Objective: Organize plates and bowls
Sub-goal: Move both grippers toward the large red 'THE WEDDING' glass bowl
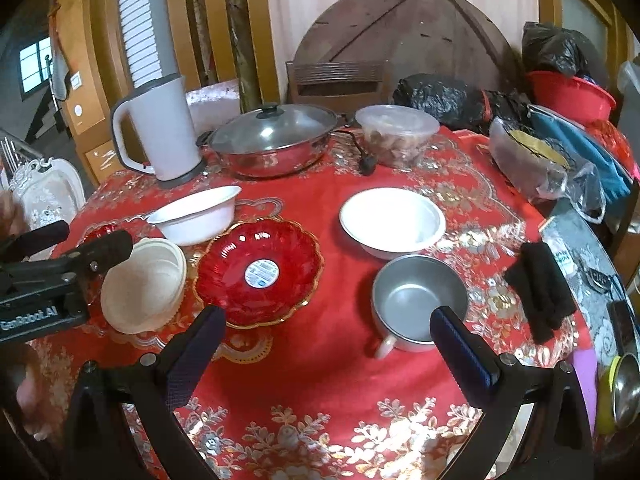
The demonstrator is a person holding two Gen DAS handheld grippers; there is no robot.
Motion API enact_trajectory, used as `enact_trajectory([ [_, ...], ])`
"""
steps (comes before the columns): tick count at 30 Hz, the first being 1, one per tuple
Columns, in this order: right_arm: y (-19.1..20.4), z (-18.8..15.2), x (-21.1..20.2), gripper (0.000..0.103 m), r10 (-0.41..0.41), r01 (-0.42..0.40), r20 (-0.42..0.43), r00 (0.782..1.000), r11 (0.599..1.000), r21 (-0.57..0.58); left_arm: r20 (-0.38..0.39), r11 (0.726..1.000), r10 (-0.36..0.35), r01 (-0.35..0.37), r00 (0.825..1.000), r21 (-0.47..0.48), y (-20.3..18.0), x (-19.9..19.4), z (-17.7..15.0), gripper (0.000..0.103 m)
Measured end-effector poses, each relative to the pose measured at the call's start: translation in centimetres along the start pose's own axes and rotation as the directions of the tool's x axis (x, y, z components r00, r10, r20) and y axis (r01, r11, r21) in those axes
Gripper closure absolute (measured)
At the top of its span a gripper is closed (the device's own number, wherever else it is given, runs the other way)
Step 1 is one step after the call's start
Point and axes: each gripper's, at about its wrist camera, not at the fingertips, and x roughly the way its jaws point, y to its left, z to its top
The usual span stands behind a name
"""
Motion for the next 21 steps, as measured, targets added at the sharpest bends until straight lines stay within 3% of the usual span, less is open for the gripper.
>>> enact_trajectory([
  [12, 6.3, 0.9, 2.2, 0.0, 0.096, -0.1, -0.038, 0.995, 0.989, -0.112, -0.132, 0.983, 0.111, -0.129, 0.985, -0.134, 7.4, 1.8, -3.3, 0.0],
  [21, 11.0, 1.8, 3.5, 0.0, 0.149, -0.157, -0.056, 0.987, 0.972, -0.177, -0.184, 0.96, 0.147, -0.185, 0.972, -0.212, 11.7, 2.4, -4.3, 0.0],
])
